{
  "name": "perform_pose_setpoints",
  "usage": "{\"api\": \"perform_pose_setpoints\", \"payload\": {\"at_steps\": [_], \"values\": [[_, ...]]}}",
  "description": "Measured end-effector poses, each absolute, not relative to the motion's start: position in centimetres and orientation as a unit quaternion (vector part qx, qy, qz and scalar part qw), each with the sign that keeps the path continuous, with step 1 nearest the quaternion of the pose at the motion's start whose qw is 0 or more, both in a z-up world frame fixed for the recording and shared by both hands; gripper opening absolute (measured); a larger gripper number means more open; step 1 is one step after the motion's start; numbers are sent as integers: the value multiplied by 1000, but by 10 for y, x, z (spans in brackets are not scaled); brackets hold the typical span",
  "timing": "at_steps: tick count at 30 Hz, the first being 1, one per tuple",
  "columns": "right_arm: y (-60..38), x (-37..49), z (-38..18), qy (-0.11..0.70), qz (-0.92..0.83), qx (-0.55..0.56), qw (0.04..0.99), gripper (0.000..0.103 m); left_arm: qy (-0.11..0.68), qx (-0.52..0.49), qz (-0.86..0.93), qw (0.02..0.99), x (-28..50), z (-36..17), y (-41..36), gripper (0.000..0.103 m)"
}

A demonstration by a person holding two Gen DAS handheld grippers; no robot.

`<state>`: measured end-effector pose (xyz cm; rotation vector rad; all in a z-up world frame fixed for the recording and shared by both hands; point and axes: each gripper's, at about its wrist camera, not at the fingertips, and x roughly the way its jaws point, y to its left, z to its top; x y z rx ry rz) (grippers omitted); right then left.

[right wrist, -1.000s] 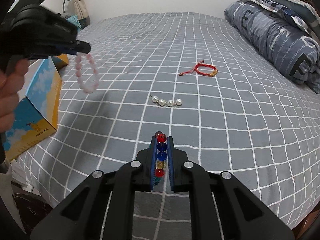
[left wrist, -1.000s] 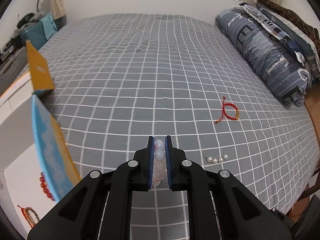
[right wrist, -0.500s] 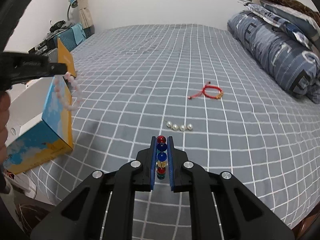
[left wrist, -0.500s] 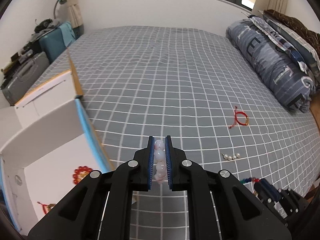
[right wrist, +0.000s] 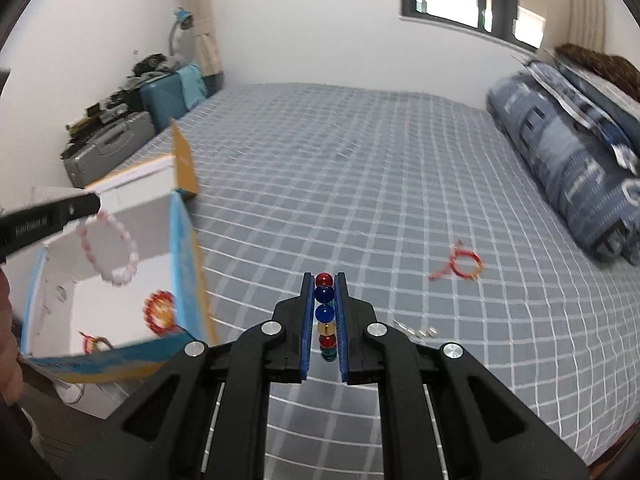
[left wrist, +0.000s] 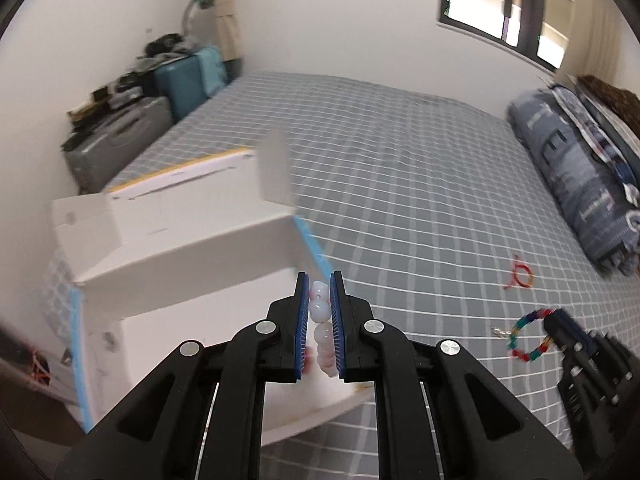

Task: Organize jewelry
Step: 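Carry pink bracelet and multicolour bracelet over the white box, then open left tool dropping pink bracelet while right tool releases multicolour beads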

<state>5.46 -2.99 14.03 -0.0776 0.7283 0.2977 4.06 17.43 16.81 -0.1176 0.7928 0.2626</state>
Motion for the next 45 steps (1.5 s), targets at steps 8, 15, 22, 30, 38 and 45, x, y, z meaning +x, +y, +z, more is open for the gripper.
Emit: {"api": "perform_pose_setpoints", "payload": {"at_steps": [8,15,22,30,38,45], "values": [[57,47,157,341,206,-73,915,9,393,-94,204,892,-3,164,260,11],[136,44,138,347,259,-102,895,9,407,-121,259,868,-38,136,312,11],[192,50,98,373,308,-139,864,9,436,-141,278,844,-48,87,337,11],[219,61,62,407,307,-180,841,9,468,-162,275,824,-39,45,353,11],[226,68,44,439,293,-188,828,9,478,-157,271,820,-30,34,352,11],[226,72,37,455,293,-183,821,10,479,-144,271,823,-28,39,345,12]]}}
